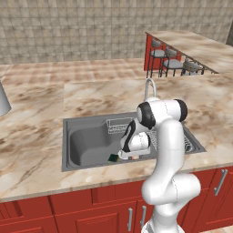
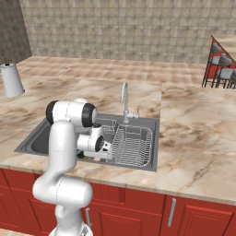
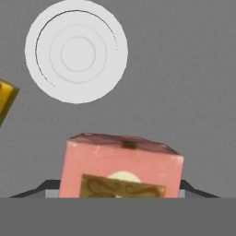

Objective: Pick up the bar soap and sponge from the sink, and place them back in the cabinet, and close the cabinet door.

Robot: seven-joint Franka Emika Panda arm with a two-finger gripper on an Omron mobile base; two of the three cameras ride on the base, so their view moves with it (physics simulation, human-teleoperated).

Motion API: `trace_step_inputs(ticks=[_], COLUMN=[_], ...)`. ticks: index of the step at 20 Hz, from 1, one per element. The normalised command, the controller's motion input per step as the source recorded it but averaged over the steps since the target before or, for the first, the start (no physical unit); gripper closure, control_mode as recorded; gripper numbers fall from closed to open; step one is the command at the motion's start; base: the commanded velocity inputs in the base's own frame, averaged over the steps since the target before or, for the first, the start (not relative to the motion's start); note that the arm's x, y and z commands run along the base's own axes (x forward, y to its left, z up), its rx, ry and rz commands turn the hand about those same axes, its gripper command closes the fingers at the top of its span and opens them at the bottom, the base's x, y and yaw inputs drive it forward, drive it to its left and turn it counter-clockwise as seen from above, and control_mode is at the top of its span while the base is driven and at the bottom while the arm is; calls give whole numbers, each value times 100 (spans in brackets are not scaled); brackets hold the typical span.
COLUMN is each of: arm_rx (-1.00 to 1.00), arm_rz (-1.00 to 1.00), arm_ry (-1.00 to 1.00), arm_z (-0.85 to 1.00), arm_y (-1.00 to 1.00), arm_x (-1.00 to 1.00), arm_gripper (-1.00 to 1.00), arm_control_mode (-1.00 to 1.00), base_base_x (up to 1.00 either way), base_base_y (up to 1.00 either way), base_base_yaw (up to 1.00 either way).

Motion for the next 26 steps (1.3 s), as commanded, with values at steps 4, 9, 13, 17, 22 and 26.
trace_step_inputs(ticks=[4, 9, 13, 17, 22, 26], arm_rx=[0, -3, -4, -5, -4, 0], arm_rz=[0, 0, -1, -1, -2, -1], arm_ry=[0, 0, 0, 0, 0, 0], arm_z=[1, 0, 0, 0, 0, 19], arm_y=[0, 2, 4, 7, 5, 0], arm_x=[4, 6, 6, 3, 0, 0], arm_gripper=[100, 100, 100, 100, 100, 100], arm_control_mode=[-100, -100, -100, -100, -100, -100], base_base_x=[0, 0, 0, 0, 0, 0], base_base_y=[0, 0, 0, 0, 0, 0], base_base_yaw=[0, 0, 0, 0, 0, 0])
